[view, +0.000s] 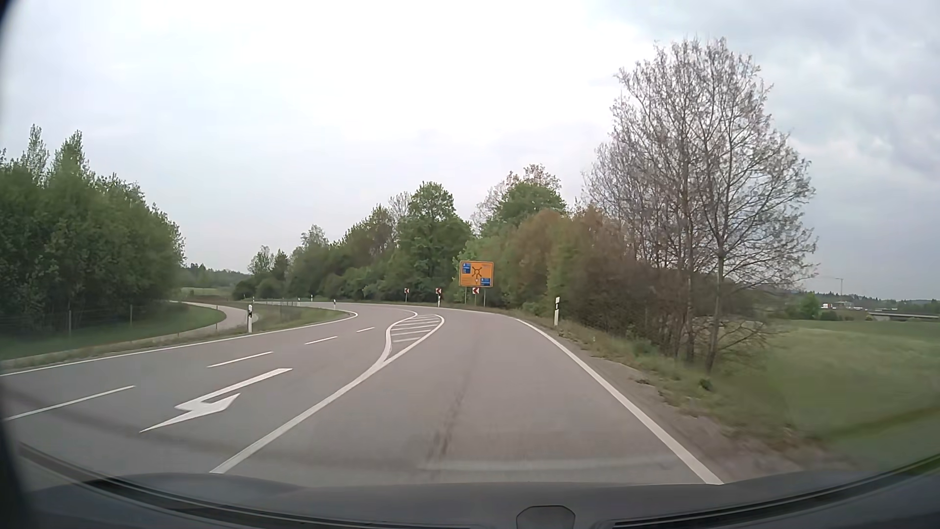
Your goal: Follow the waypoints while adhering to traffic rules and regulations
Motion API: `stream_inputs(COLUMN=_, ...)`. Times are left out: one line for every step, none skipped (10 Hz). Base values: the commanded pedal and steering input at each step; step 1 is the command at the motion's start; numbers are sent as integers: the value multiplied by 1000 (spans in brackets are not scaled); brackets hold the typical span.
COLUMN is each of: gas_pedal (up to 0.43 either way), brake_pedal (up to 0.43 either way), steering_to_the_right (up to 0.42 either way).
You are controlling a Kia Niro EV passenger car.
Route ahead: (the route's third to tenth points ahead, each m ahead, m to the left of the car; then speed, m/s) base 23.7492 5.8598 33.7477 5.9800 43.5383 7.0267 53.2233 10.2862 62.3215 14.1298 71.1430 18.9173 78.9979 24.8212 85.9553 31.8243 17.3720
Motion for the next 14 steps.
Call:
stream_inputs(gas_pedal=0, brake_pedal=146, steering_to_the_right=-7)
stream_inputs(gas_pedal=0, brake_pedal=134, steering_to_the_right=-7)
stream_inputs(gas_pedal=0, brake_pedal=128, steering_to_the_right=-7)
stream_inputs(gas_pedal=0, brake_pedal=128, steering_to_the_right=-7)
stream_inputs(gas_pedal=0, brake_pedal=128, steering_to_the_right=-7)
stream_inputs(gas_pedal=0, brake_pedal=128, steering_to_the_right=-8)
stream_inputs(gas_pedal=0, brake_pedal=128, steering_to_the_right=-10)
stream_inputs(gas_pedal=0, brake_pedal=140, steering_to_the_right=-11)
stream_inputs(gas_pedal=0, brake_pedal=140, steering_to_the_right=-13)
stream_inputs(gas_pedal=0, brake_pedal=146, steering_to_the_right=-16)
stream_inputs(gas_pedal=0, brake_pedal=146, steering_to_the_right=-23)
stream_inputs(gas_pedal=0, brake_pedal=140, steering_to_the_right=-30)
stream_inputs(gas_pedal=0, brake_pedal=134, steering_to_the_right=-33)
stream_inputs(gas_pedal=0, brake_pedal=116, steering_to_the_right=-37)
